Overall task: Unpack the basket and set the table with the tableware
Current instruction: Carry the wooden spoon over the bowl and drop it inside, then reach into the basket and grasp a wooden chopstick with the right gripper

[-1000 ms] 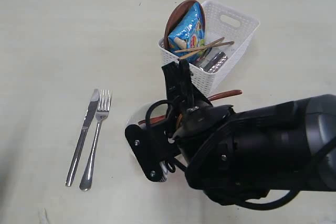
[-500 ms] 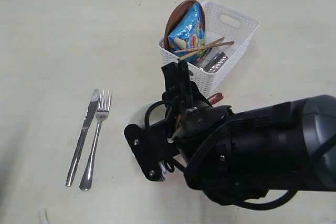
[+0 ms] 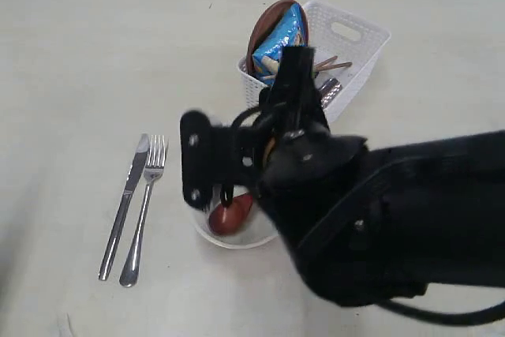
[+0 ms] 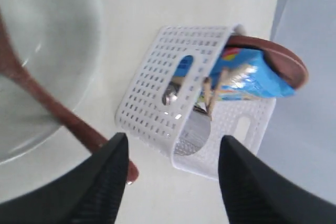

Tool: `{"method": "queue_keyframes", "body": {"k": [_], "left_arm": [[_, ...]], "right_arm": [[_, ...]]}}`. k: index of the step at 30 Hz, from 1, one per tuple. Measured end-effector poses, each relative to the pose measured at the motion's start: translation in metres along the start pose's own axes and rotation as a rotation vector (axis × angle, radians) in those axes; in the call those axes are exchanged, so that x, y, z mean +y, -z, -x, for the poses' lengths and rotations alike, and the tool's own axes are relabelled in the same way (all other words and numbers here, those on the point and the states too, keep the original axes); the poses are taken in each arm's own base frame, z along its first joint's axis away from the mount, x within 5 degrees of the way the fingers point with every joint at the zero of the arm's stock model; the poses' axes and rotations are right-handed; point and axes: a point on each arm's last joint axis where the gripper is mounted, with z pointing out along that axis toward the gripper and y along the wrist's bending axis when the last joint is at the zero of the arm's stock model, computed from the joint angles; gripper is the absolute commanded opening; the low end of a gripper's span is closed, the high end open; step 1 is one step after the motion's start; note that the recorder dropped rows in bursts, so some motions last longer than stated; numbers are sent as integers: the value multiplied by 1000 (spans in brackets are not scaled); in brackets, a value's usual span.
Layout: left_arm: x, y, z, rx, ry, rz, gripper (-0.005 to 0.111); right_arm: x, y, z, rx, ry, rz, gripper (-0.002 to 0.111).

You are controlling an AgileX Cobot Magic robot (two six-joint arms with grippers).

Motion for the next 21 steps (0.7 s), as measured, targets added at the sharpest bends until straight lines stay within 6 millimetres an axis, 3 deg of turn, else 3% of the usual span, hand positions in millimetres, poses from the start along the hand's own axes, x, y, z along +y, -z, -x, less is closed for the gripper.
{"method": "queue_keyframes", "body": {"k": [6, 12, 15, 18, 21], "left_arm": [[0, 0, 0, 0, 0, 0, 0], [0, 0, 0, 0, 0, 0, 0], [0, 0, 0, 0, 0, 0, 0], [0, 0, 0, 0, 0, 0, 0], [0, 0, 0, 0, 0, 0, 0]], "right_arm": [[-84, 8, -31, 18, -665, -7, 45], [-163, -17, -86, 97, -1278, 241, 45], [-180, -43, -105, 105, -1459, 413, 49], [-182, -73, -113, 91, -1561, 635, 51], [-175, -99, -114, 41, -1433, 791, 51]]}}
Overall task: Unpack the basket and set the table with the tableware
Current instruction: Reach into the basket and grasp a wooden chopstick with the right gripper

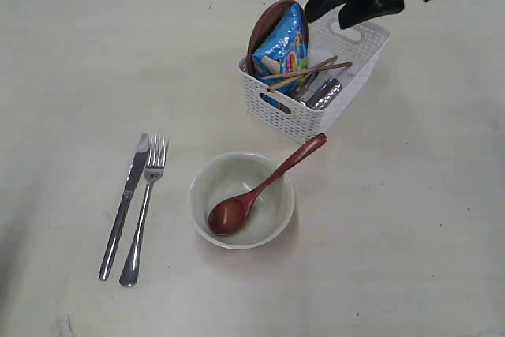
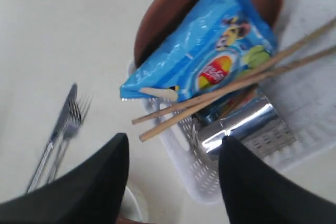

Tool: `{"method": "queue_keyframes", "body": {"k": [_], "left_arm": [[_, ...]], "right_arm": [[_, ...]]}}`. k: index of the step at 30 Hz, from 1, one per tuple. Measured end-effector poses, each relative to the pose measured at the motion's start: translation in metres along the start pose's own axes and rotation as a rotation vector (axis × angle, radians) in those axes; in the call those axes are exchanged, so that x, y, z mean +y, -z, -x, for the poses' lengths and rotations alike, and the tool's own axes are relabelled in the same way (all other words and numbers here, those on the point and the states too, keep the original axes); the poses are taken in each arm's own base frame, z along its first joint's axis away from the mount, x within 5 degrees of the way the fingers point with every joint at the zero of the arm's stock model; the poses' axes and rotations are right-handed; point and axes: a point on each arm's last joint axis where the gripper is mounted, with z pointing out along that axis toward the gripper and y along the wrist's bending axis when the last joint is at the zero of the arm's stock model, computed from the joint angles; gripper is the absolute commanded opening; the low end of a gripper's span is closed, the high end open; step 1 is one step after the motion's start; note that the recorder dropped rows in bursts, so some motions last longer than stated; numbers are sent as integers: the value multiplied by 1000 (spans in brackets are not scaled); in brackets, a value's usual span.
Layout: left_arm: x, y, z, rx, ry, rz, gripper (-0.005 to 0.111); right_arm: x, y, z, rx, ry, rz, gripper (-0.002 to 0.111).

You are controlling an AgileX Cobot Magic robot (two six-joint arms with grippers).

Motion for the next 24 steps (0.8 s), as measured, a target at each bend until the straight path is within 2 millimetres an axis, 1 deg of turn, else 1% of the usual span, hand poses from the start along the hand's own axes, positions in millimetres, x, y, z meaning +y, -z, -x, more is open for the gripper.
{"method": "queue_keyframes", "body": {"k": [3, 6, 8, 10, 12, 15, 18, 20, 24], "left_arm": [[0, 0, 0, 0, 0, 0, 0], [0, 0, 0, 0, 0, 0, 0], [0, 0, 0, 0, 0, 0, 0], [0, 0, 0, 0, 0, 0, 0], [0, 0, 0, 0, 0, 0, 0], [0, 0, 0, 0, 0, 0, 0], [0, 0, 0, 0, 0, 0, 0], [0, 0, 0, 0, 0, 0, 0], [0, 0, 0, 0, 0, 0, 0]], "right_arm": [[-1, -16, -1, 70, 267, 48, 51], [7, -22, -1, 69, 526, 58, 51], [13, -25, -1, 70, 673, 19, 51], [17, -30, -2, 97, 817, -55, 51], [21, -34, -4, 137, 921, -113, 51], [28, -40, -6, 166, 1025, -161, 51], [33, -47, -8, 185, 1087, -167, 50], [36, -51, -9, 200, 1108, -170, 50], [34, -59, -10, 217, 1119, -175, 50]]}}
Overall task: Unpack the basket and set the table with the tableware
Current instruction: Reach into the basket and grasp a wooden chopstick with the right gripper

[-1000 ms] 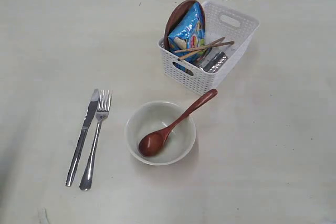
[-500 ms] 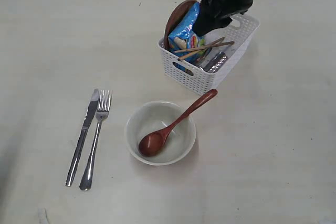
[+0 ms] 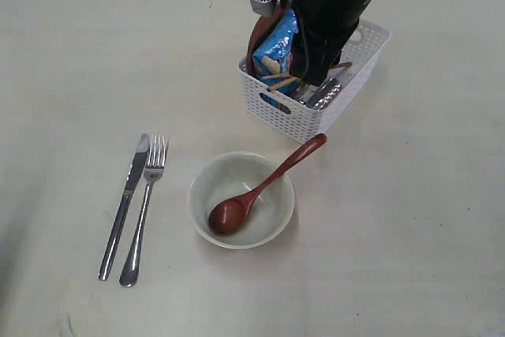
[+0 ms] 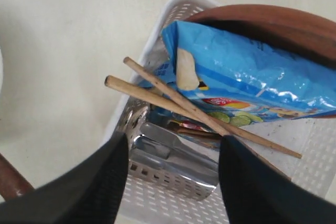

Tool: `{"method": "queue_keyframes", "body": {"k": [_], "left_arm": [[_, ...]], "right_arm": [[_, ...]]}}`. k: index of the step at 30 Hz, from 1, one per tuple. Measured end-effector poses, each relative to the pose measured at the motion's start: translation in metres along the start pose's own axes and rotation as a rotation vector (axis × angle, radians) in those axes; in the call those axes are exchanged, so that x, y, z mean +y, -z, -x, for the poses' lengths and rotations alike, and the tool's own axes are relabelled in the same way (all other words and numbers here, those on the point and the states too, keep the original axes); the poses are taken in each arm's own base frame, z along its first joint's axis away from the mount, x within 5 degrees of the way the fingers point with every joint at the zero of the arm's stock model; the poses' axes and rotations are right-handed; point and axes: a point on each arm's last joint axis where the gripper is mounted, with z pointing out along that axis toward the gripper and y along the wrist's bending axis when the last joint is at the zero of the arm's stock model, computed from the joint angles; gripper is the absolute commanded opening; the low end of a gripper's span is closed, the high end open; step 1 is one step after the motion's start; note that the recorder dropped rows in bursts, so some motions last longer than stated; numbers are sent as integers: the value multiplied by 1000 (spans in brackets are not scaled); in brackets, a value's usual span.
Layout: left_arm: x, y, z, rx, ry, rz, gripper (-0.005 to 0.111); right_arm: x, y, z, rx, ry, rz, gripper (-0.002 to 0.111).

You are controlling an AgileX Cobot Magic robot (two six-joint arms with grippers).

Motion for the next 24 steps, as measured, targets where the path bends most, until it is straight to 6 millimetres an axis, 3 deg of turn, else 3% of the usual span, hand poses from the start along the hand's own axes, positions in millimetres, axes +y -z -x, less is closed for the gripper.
{"method": "queue_keyframes", "body": {"k": [18, 24], "left_arm": [[0, 0, 0, 0, 0, 0, 0], [0, 0, 0, 0, 0, 0, 0]], "right_arm": [[-7, -35, -3, 48, 53, -16, 50], [-10, -56, -5, 55, 62, -16, 50]]}}
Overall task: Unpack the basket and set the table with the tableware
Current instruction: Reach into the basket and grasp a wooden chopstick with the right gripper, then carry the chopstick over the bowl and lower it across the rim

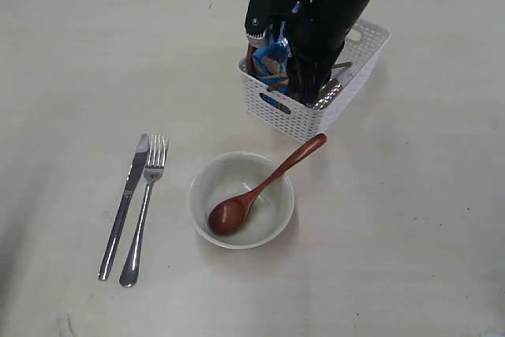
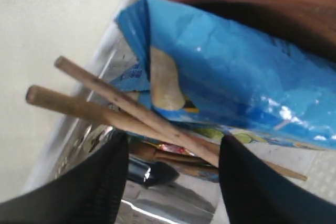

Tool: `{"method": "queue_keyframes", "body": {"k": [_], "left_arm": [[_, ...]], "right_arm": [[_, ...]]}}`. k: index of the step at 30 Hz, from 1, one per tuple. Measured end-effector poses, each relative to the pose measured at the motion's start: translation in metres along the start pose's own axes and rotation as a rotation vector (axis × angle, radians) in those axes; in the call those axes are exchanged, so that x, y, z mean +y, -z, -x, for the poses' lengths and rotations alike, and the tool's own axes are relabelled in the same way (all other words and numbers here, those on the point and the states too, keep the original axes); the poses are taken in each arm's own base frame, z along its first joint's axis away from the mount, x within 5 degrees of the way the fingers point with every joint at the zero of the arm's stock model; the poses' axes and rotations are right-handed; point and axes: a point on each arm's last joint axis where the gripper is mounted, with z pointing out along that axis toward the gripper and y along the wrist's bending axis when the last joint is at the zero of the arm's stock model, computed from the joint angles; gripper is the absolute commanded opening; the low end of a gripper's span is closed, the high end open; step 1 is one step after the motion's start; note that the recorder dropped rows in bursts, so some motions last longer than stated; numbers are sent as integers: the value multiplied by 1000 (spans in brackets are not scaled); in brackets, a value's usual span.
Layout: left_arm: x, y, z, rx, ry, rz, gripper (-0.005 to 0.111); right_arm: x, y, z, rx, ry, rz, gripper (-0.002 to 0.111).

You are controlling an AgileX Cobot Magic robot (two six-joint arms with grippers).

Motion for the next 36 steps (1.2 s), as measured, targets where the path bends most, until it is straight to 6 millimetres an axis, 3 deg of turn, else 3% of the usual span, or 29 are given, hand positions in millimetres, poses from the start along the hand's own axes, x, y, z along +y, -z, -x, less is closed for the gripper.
{"method": "queue_keyframes", "body": {"k": [3, 9, 11, 20, 36], "left_arm": [[0, 0, 0, 0, 0, 0, 0], [0, 0, 0, 0, 0, 0, 0], [0, 0, 0, 0, 0, 0, 0], [0, 0, 0, 0, 0, 0, 0], [0, 0, 0, 0, 0, 0, 0]], "right_arm": [[-2, -9, 2, -8, -3, -12, 46], [-4, -14, 4, -24, -18, -30, 16], [-5, -14, 4, -29, -16, -42, 0], [-4, -9, 5, -31, -32, -42, 0], [-13, 60, 14, -183, -108, -215, 0]]}}
